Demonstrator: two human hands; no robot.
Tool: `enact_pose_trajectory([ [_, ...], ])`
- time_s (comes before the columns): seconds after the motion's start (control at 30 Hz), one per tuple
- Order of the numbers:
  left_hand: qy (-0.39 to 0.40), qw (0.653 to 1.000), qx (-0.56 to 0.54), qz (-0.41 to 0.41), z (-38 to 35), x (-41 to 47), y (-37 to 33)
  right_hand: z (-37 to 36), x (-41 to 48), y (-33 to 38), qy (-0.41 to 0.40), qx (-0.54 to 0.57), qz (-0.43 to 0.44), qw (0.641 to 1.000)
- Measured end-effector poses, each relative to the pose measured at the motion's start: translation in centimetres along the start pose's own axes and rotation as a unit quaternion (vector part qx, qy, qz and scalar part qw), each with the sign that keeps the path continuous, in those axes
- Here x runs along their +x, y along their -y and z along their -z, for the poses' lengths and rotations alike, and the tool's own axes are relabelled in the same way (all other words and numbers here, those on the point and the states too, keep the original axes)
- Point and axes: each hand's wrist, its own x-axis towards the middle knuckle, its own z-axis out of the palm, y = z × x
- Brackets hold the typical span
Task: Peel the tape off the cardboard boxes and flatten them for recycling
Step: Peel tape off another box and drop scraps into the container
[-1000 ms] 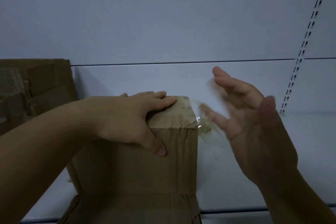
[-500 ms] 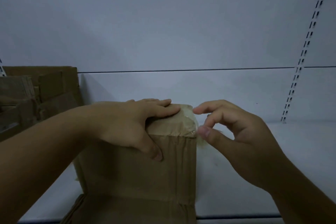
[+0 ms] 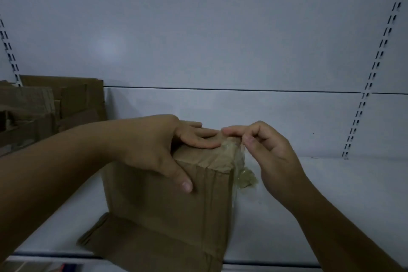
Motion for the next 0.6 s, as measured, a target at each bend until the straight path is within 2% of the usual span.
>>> enact_pose_trajectory([
  [0.07,-0.109,0.992,0.067,-0.015,-1.3,-1.9,-1.4,-0.5,-0.1,-0.3,-0.028,-0.041,0.001,0.999],
  [0.1,-0.185,0.975,0.117,-0.029,-2.6,-2.6,-1.7,-0.7,-0.3,-0.4,-0.047,-0.067,0.007,0.997],
  [0.17,-0.292,0.947,0.132,-0.011,-4.9,-3.3,-2.5,-1.0,-0.7,-0.6,-0.078,-0.110,0.026,0.991],
  [0.23,-0.328,0.940,0.093,0.008,-6.9,-4.0,-3.2,-1.3,-1.1,-0.6,-0.103,-0.135,0.042,0.984],
  [0.33,-0.346,0.937,-0.041,0.020,-8.5,-4.5,-3.4,-1.7,-1.5,0.0,-0.131,-0.138,0.047,0.981],
  [0.47,-0.380,0.919,-0.099,0.028,-8.6,-4.2,-2.7,-2.9,-1.9,1.1,-0.150,-0.169,0.068,0.972],
  [0.6,-0.341,0.913,-0.224,0.005,-7.5,-5.1,-0.6,-4.7,-1.3,2.0,-0.124,-0.185,0.048,0.974],
])
